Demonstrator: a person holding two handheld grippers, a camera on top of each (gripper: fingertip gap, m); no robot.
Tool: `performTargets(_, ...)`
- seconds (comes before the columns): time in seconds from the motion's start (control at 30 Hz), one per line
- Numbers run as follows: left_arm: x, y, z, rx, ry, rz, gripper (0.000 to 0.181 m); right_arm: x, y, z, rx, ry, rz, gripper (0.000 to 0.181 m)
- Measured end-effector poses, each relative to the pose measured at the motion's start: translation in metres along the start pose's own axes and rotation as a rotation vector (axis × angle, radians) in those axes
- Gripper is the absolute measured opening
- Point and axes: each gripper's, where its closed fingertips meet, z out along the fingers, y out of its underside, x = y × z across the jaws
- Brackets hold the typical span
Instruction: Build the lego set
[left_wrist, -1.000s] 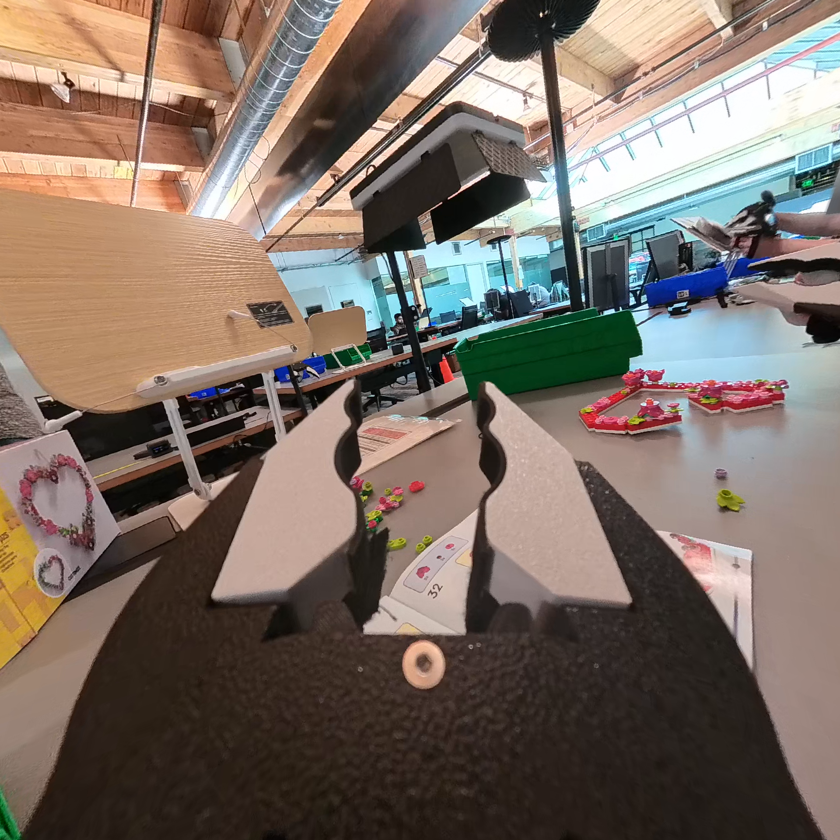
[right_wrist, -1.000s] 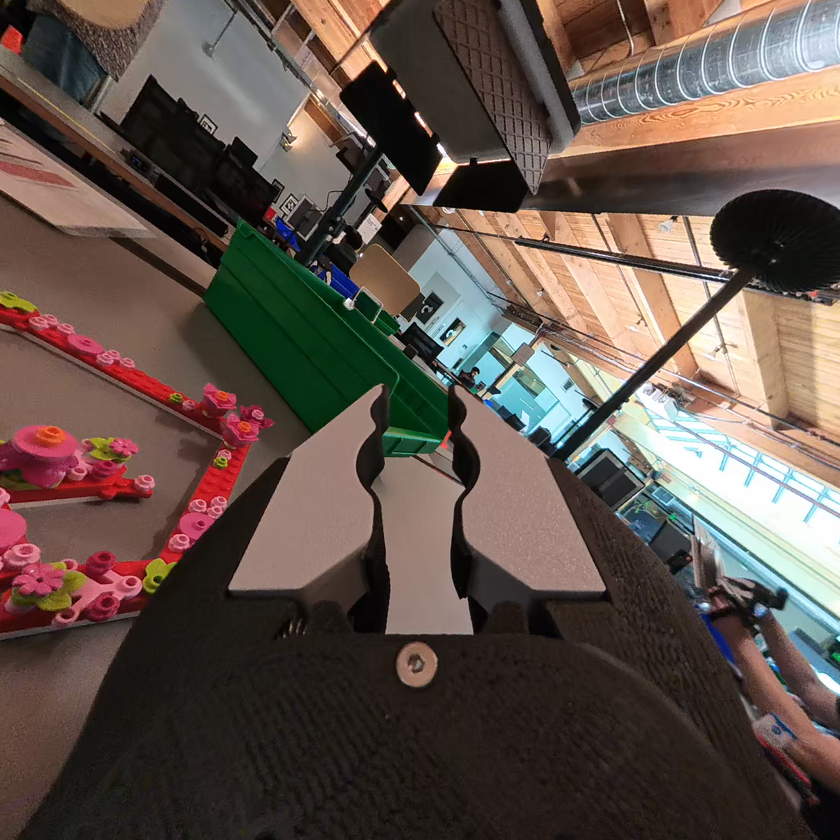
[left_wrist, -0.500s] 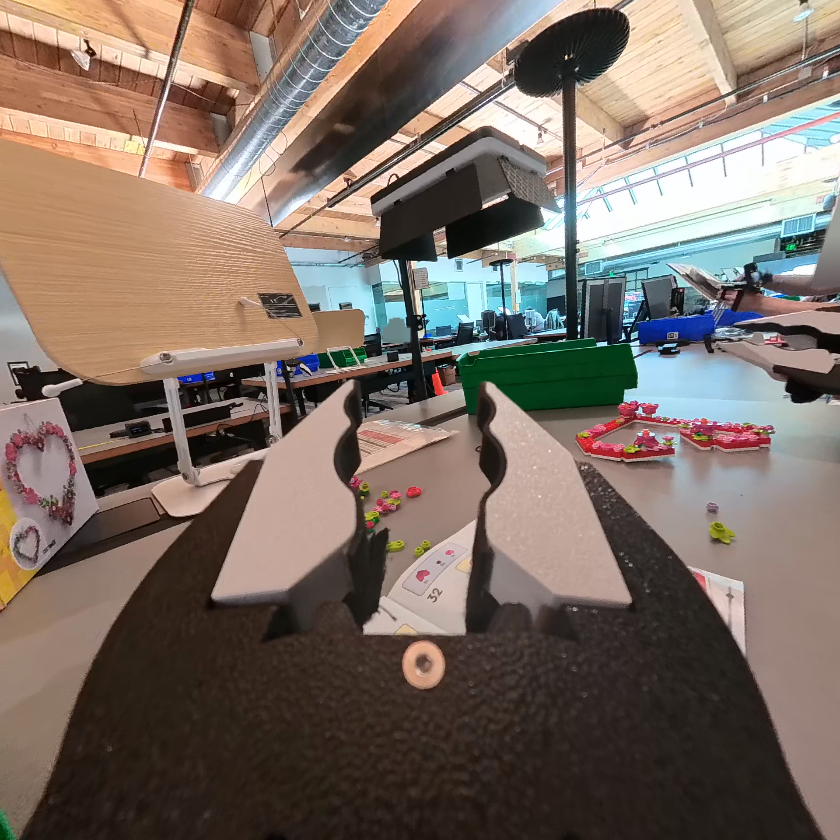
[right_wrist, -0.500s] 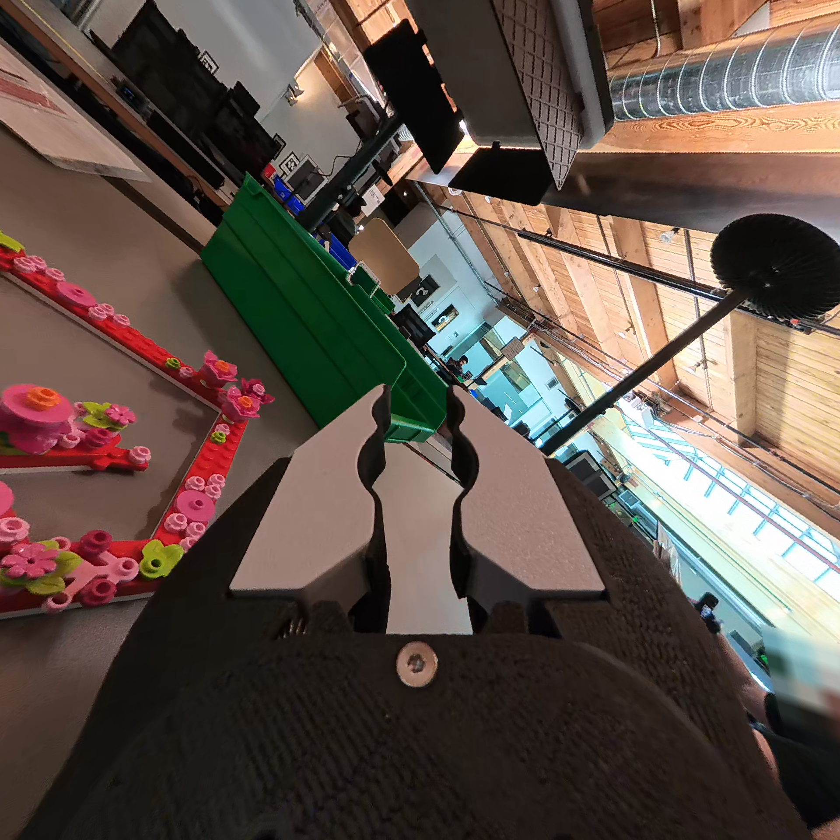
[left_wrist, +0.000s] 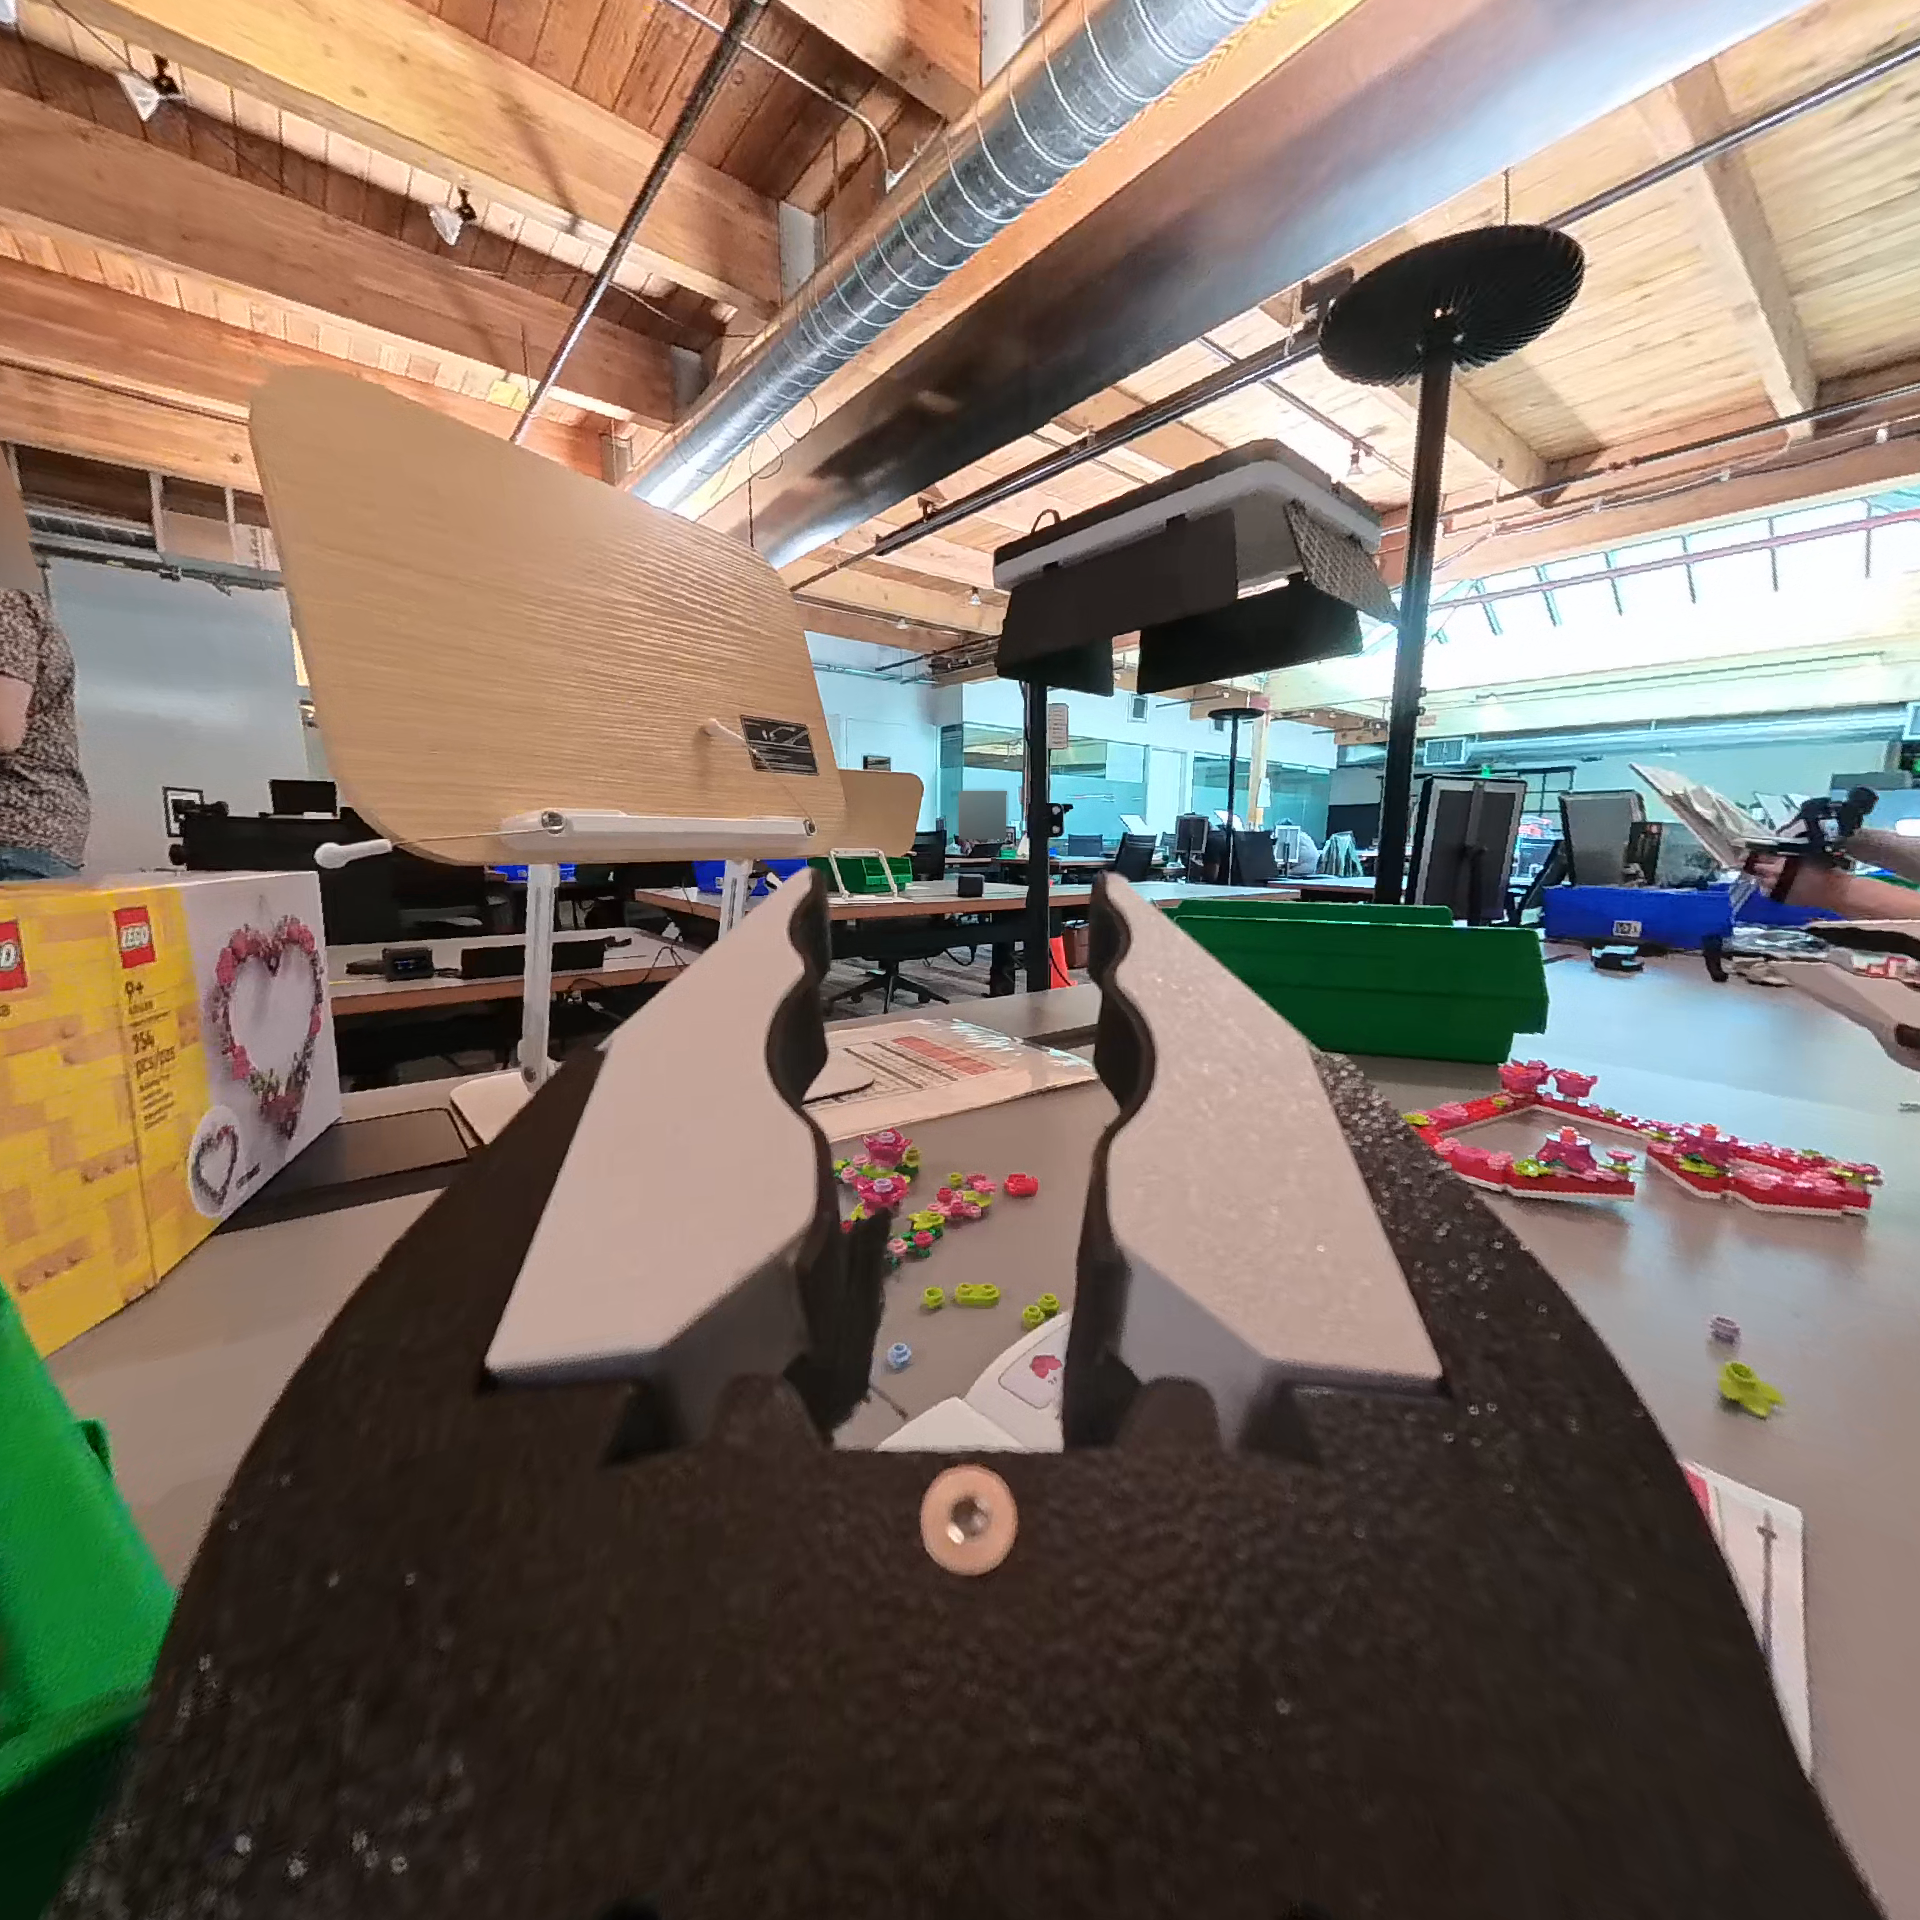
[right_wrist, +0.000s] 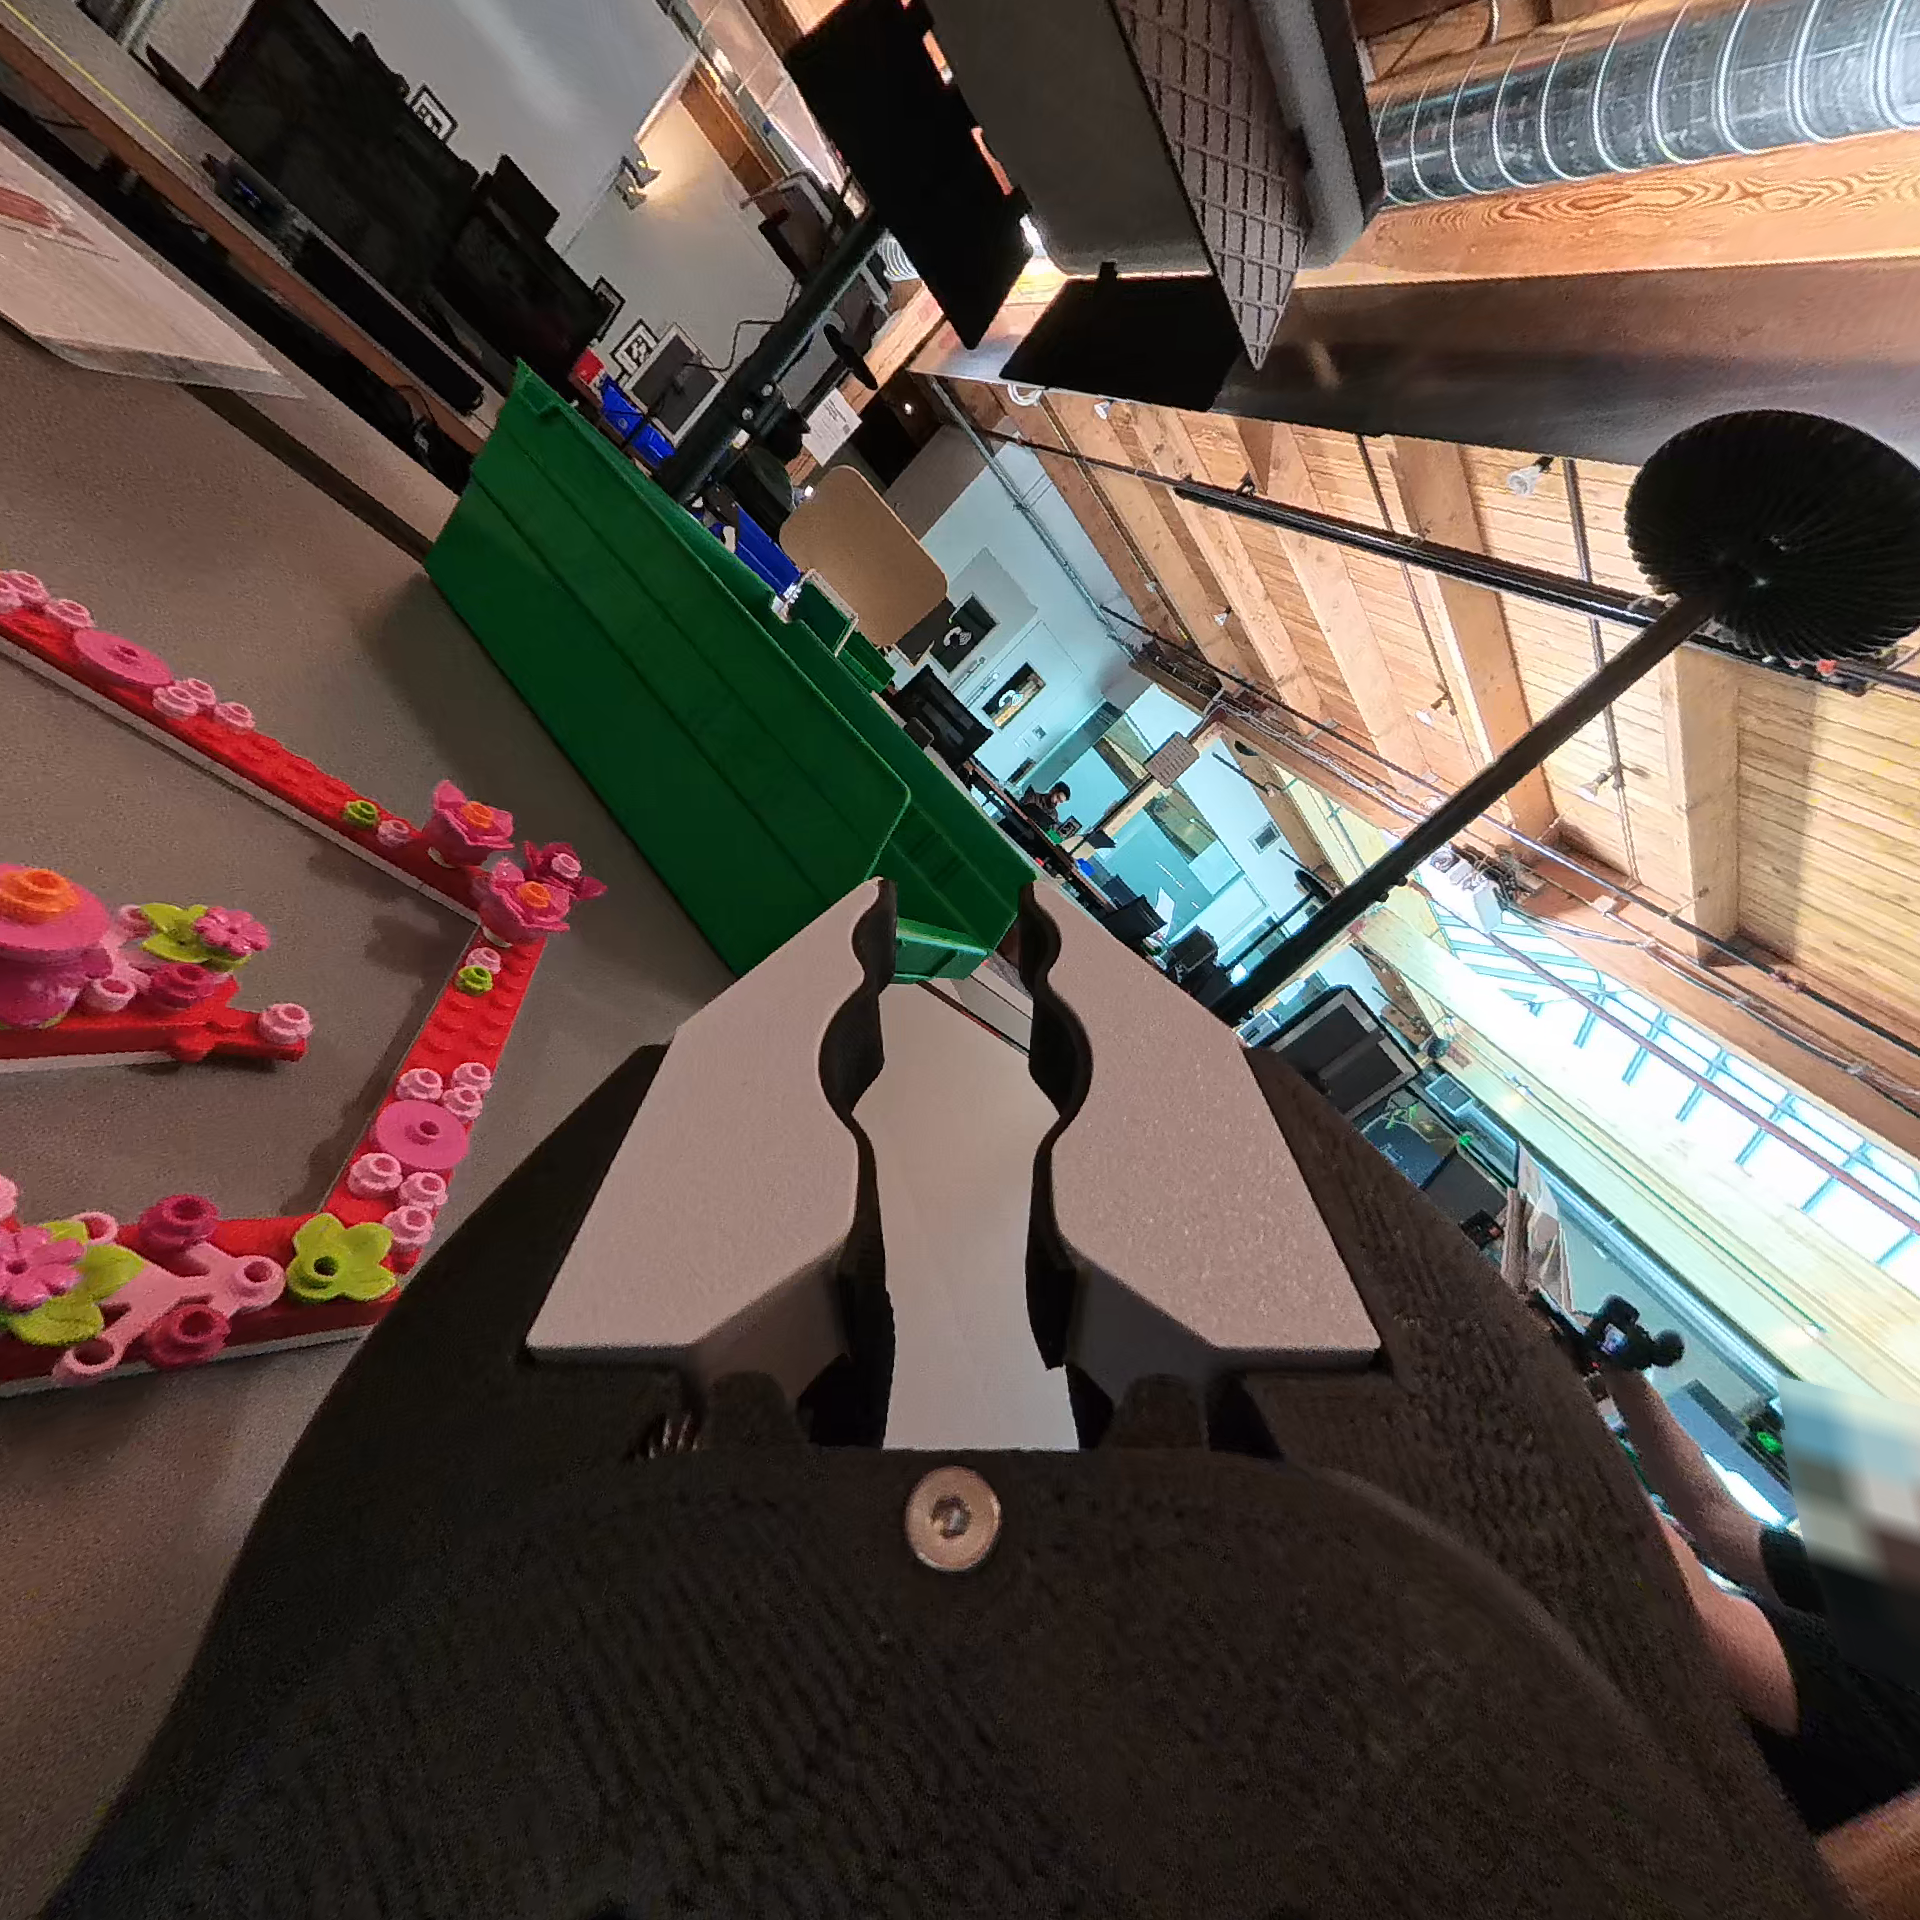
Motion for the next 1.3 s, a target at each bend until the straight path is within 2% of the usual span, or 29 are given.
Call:
performTargets(0.3, 0.018, -0.001, 0.001, -0.004, 0.056, 0.074, 0.046, -0.006, -0.003, 0.001, 0.004, -0.017, -0.044, 0.021)
performTargets(1.3, 0.024, 0.007, 0.003, -0.038, 0.089, 0.057, 0.045, 0.003, -0.002, -0.001, 0.007, 0.009, 0.041, 0.021)
